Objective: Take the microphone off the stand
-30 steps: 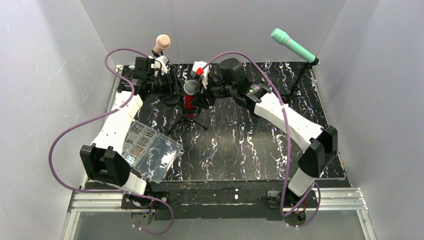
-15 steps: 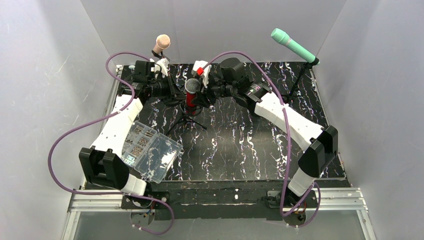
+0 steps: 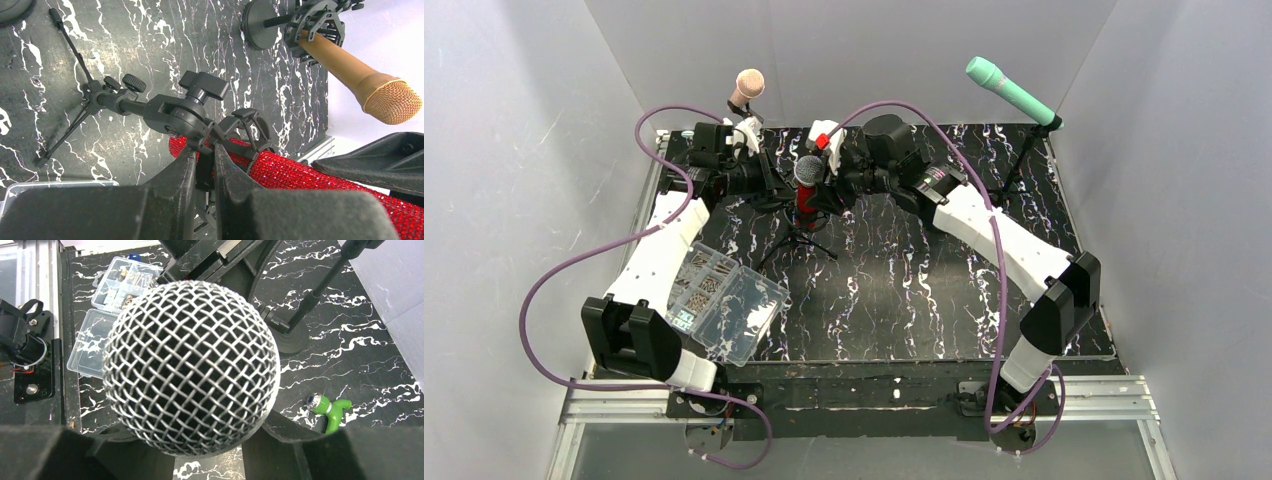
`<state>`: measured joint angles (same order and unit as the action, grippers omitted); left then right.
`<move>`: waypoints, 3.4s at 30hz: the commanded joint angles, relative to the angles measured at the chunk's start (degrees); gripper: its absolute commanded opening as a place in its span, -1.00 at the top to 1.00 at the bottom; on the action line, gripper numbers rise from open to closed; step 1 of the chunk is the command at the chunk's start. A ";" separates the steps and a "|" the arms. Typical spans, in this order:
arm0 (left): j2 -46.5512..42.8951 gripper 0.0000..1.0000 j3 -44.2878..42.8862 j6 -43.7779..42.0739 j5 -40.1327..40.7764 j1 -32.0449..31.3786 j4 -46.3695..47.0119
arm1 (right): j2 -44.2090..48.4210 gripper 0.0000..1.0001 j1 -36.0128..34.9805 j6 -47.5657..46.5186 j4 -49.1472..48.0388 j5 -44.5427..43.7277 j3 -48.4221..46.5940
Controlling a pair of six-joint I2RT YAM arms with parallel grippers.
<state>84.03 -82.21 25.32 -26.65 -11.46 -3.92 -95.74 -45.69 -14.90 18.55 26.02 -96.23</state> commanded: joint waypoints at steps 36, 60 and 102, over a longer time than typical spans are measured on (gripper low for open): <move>-0.34 1.00 0.09 -3.08 7.59 0.51 -9.70 | 6.46 0.97 -0.93 0.04 5.20 -2.96 -12.69; -0.53 0.34 -1.03 -2.85 6.71 0.48 -9.70 | 9.67 0.97 -1.51 -0.76 8.92 -5.15 -14.41; -2.75 -0.97 -27.31 -30.36 -31.91 -6.88 -24.88 | 12.94 0.97 3.26 17.28 8.34 11.17 -13.00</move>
<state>80.95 -109.65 -3.03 -54.92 -15.97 -26.94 -83.15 -42.94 -1.85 32.16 32.86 -107.00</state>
